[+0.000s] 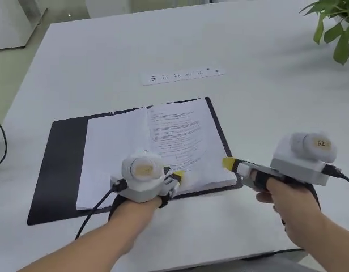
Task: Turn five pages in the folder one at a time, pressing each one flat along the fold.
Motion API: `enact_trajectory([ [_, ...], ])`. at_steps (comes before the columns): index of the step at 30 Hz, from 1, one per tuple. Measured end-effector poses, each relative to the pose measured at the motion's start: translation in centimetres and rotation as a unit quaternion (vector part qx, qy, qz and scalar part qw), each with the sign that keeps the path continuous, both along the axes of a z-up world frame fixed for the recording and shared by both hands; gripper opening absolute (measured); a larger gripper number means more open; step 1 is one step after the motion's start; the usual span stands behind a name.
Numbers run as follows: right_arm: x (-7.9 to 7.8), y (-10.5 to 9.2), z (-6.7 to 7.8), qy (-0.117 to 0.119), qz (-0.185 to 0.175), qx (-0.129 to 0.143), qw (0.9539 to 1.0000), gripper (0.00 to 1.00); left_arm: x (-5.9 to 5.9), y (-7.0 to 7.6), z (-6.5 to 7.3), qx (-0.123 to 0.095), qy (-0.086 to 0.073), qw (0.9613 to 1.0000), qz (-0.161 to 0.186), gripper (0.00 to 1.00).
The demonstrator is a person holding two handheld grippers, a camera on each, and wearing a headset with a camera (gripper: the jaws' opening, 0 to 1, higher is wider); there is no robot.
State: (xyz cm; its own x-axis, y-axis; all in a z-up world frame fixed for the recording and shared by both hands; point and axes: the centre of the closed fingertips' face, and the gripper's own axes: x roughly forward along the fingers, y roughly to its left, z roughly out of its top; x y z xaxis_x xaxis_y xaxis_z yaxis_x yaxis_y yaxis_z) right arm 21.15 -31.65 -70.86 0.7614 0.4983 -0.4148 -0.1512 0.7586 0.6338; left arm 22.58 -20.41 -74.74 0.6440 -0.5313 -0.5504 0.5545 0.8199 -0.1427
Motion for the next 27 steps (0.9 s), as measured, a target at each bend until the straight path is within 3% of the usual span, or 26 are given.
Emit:
enact_trajectory([
  [5,0.3,2.5,3.0,-0.028,0.014,0.023,0.9992,0.00,-0.8,2.6,3.1,-0.012,-0.030,0.9995,0.003,0.23],
  [14,0.4,8.1,6.6,-0.061,0.054,0.047,0.9955,0.00,-2.5,8.4,6.4,-0.023,-0.052,0.9980,0.027,0.25],
  [21,-0.1,13.5,7.7,-0.066,0.094,0.048,0.9922,0.00,-4.1,13.1,7.2,-0.015,-0.061,0.9968,0.049,0.25],
  [27,-0.3,17.3,7.3,-0.059,0.124,0.040,0.9897,0.00,-5.2,16.3,7.8,-0.017,-0.061,0.9954,0.072,0.24],
])
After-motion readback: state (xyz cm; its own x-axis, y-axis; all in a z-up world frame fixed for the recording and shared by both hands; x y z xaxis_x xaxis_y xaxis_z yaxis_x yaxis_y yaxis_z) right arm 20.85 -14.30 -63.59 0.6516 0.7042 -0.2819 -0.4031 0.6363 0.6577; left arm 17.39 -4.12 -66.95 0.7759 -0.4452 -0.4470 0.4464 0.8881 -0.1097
